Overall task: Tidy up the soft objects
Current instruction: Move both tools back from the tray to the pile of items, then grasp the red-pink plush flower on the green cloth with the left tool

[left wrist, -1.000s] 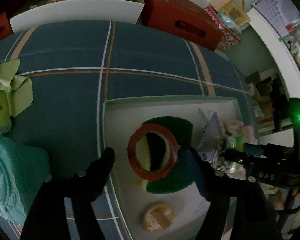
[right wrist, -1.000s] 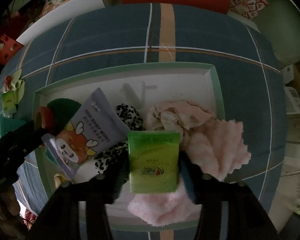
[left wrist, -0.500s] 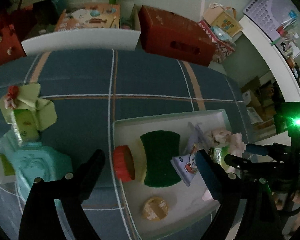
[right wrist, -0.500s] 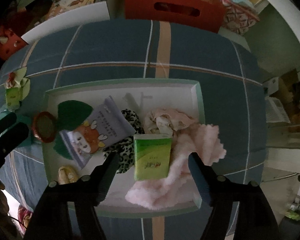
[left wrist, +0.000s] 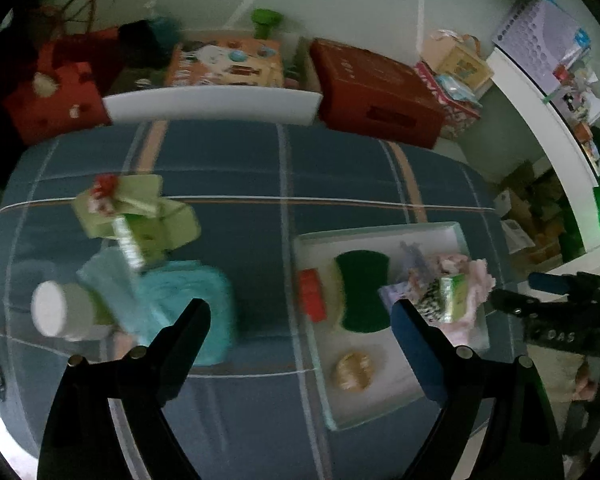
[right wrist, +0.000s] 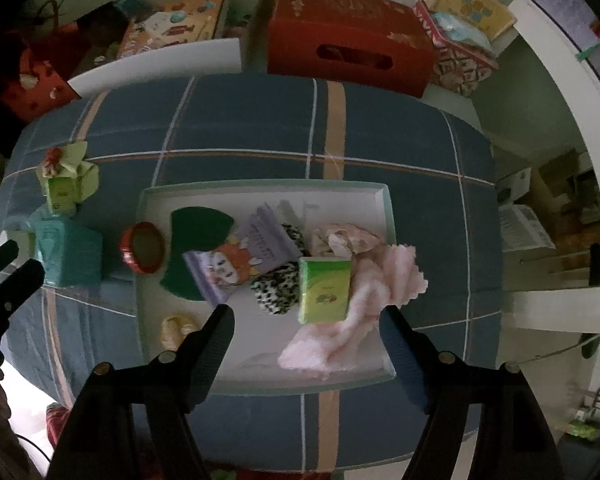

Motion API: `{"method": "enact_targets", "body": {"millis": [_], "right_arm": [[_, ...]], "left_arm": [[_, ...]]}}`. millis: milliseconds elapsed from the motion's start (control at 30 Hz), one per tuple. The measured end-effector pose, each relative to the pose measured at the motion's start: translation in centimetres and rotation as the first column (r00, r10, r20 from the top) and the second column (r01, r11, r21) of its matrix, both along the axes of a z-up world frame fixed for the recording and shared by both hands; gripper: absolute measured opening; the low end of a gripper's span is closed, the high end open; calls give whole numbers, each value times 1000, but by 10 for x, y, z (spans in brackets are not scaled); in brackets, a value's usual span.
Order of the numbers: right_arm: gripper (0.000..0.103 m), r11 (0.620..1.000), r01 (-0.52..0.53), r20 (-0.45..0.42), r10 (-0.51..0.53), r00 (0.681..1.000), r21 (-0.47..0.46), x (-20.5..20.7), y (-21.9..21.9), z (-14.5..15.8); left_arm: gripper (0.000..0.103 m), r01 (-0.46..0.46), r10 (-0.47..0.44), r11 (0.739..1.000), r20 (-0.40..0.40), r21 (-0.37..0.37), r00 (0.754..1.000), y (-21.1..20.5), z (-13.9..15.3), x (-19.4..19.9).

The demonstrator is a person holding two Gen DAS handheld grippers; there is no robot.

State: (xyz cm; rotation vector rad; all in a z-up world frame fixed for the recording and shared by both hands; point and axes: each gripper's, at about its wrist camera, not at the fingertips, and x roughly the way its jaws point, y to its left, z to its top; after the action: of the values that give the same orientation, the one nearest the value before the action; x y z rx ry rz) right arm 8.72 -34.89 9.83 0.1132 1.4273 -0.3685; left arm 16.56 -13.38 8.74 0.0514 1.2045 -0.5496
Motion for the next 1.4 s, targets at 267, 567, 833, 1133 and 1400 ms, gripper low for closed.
{"method": "enact_targets", "body": {"millis": [267, 567, 833, 1133, 1400], "right_arm": [[78, 999, -42, 20, 42, 999, 3, 24, 48, 17], [78, 992, -129, 36, 129, 991, 11, 65, 114, 26], [78, 979, -197, 50, 195, 980, 45, 109, 169, 21], [78, 963, -255, 34, 253, 967, 81, 151, 218, -2], [78, 953, -283, 3, 285, 959, 107, 183, 248, -30]], "left_arm": [[92, -74, 73, 996, 27, 42, 997, 65, 12, 16], [92, -155, 154, 987, 35, 52, 988, 129, 13, 43], [92, -216, 215, 975, 19, 59, 976, 178, -1, 77], [92, -251, 253, 966, -17, 55, 967, 214, -29, 108], [92, -272, 275, 960, -43, 71, 960, 237, -54, 135]]}}
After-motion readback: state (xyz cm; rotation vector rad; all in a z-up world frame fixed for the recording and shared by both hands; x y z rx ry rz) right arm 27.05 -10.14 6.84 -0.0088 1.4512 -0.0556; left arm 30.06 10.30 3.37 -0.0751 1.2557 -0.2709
